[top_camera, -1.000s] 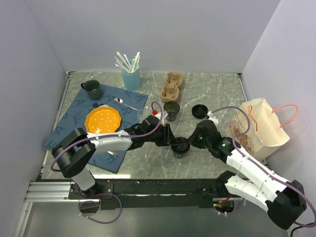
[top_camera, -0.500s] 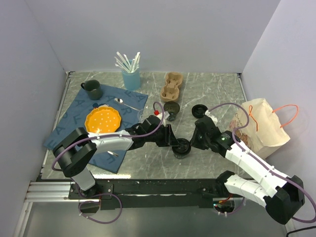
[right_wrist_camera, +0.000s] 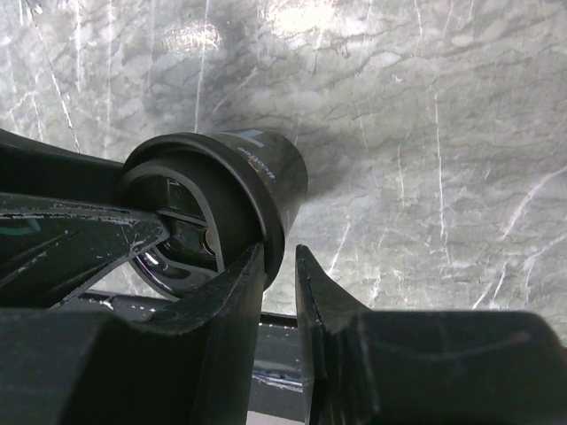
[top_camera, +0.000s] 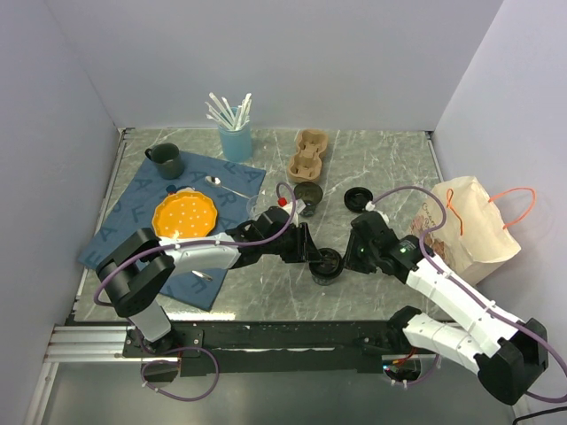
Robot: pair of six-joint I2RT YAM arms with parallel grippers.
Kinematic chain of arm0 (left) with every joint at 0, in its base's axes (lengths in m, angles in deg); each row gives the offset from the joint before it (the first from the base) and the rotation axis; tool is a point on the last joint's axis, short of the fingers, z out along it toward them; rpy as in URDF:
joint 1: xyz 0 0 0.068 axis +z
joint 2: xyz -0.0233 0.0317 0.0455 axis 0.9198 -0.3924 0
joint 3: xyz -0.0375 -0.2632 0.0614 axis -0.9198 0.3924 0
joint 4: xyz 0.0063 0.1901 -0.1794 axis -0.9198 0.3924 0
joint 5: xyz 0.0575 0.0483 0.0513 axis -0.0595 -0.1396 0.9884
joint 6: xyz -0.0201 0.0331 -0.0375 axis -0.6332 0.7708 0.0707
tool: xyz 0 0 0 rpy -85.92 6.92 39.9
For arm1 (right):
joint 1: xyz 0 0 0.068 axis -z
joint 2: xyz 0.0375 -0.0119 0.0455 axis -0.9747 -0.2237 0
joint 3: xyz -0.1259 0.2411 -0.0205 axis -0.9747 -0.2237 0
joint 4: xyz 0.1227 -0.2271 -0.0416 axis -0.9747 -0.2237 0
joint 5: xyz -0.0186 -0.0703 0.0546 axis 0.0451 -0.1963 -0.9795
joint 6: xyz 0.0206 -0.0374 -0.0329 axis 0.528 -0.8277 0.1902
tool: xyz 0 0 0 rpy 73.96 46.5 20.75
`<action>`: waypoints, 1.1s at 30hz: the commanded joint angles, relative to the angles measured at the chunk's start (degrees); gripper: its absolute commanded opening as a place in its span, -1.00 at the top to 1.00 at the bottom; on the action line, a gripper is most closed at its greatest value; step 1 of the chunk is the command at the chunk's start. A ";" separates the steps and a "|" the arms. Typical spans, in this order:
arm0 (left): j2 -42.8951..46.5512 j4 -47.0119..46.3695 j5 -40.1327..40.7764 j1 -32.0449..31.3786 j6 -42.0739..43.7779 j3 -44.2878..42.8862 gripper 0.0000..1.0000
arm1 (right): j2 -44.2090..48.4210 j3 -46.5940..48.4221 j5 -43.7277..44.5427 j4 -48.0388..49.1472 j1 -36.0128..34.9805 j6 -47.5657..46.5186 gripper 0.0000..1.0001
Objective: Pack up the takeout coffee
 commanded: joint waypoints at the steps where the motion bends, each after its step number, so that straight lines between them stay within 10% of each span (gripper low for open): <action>1: -8.45 20.44 7.33 -1.19 4.27 4.82 0.17 | 0.41 -2.35 -6.59 -1.27 -0.64 1.47 0.42; 19: -9.85 21.41 7.51 -1.11 5.33 4.64 0.17 | 1.73 -10.71 -2.02 -5.13 -0.28 6.75 0.65; 33: -10.12 21.41 8.30 -1.19 5.33 4.82 0.17 | 0.76 6.95 2.02 -8.82 1.47 1.21 0.51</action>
